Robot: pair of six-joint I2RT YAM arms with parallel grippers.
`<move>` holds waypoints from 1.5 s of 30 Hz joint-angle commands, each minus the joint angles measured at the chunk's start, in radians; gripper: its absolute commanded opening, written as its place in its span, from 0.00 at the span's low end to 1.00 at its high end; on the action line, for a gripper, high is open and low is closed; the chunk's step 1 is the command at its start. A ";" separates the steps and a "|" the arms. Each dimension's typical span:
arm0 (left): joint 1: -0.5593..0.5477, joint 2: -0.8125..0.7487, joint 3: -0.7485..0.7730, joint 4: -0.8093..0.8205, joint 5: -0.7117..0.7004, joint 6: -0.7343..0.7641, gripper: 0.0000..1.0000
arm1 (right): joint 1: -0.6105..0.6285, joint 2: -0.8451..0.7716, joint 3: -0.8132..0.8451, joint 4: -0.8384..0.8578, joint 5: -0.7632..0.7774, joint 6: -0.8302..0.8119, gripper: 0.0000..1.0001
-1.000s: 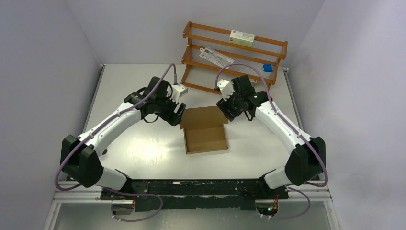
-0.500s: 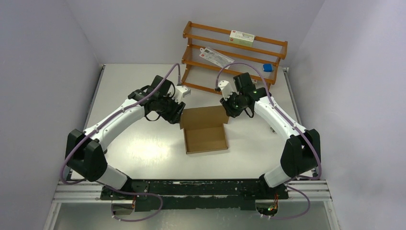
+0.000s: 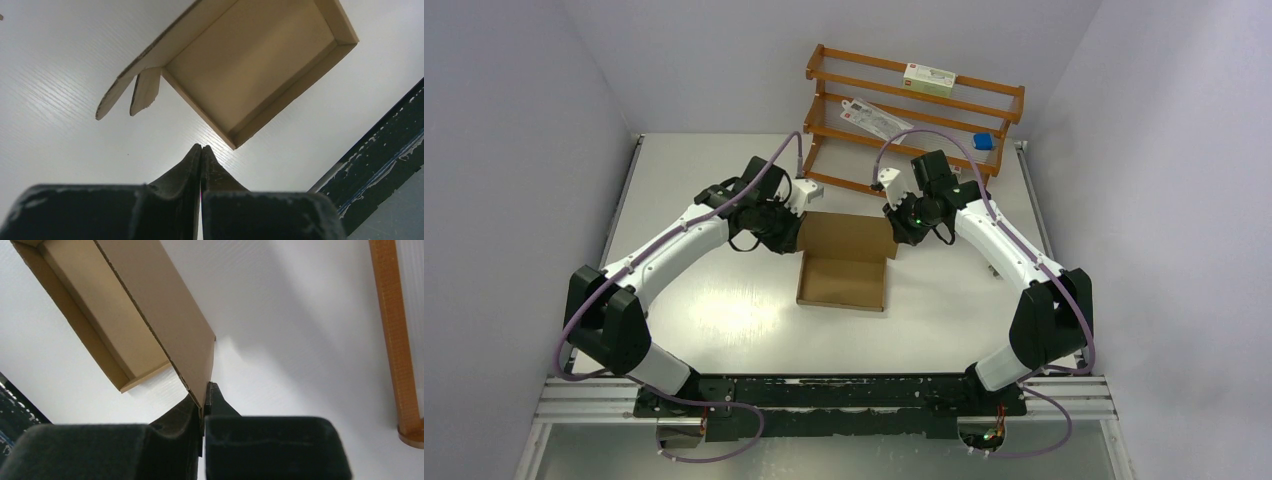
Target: Fold the paper box
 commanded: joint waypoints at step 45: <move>0.083 0.131 0.170 0.033 0.125 0.118 0.05 | 0.042 -0.001 0.015 0.088 -0.014 0.104 0.00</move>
